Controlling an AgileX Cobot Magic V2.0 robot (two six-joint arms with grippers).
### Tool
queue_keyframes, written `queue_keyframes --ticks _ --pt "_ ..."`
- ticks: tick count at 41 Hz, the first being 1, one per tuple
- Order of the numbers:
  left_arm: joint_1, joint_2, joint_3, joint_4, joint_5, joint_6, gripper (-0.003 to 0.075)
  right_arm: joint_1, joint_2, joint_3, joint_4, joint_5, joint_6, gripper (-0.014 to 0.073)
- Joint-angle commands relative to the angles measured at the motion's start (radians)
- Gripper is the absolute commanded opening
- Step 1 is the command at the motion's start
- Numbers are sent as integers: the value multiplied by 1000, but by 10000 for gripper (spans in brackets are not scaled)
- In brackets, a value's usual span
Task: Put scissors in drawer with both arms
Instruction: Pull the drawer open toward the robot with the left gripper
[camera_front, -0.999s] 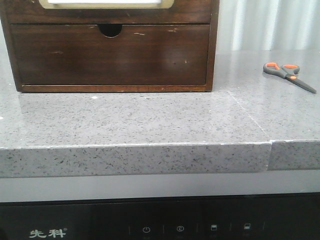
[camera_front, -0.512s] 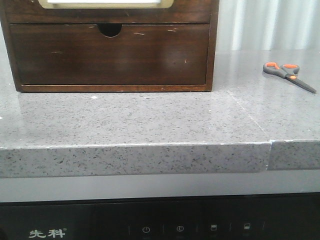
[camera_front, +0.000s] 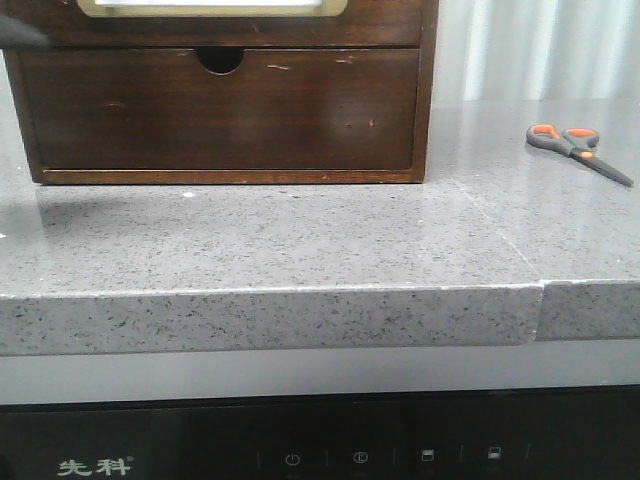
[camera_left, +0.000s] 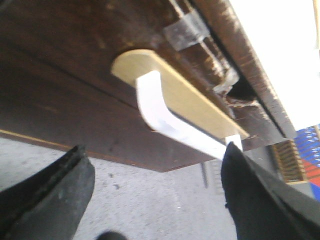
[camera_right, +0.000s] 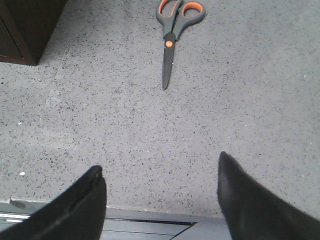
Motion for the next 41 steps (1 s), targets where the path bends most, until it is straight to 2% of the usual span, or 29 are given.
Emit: queue_keyframes --ticks 1,12,28,31,38,41 --pt "1 20 -53 -123 76 30 512 -7 2 -34 -12 -64 -6 500" --pt "1 124 -95 -251 145 56 512 -7 2 -34 -12 -64 -6 500" --pt "1 196 -156 -250 195 56 501 -7 2 -34 -12 -64 -6 500" --pt "1 196 -156 -250 188 56 438 -7 2 -34 -12 -64 -6 500" --pt "1 196 -156 -250 184 56 229 -7 2 -34 -13 -57 -6 500" --pt "1 196 -156 -250 184 56 177 -7 2 -34 -14 -52 -6 500"
